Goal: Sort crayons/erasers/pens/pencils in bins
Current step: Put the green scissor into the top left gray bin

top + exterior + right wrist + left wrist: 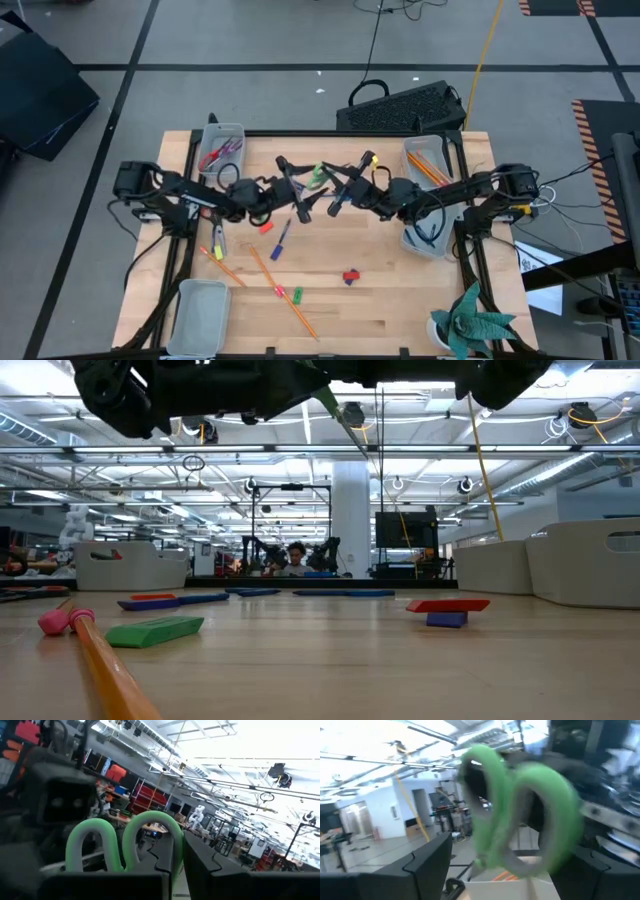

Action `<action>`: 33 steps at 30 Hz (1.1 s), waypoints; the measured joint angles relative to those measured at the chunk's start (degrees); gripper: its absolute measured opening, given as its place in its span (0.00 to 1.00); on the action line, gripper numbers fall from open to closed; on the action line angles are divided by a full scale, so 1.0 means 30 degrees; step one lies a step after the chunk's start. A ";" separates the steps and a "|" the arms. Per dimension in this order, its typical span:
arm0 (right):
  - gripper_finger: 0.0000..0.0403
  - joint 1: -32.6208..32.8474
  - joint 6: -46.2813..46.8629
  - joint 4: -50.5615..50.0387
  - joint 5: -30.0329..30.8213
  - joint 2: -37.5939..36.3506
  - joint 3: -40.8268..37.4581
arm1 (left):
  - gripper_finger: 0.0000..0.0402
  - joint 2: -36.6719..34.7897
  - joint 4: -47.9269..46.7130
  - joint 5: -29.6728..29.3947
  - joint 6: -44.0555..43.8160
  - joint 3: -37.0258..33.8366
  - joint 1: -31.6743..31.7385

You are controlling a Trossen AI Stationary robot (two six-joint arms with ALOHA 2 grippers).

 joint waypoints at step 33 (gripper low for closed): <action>0.63 0.0843 0.5958 -0.9575 0.1367 -0.2080 0.0022 | 0.09 -0.7341 -1.4586 -0.9705 -0.1519 0.1752 0.0759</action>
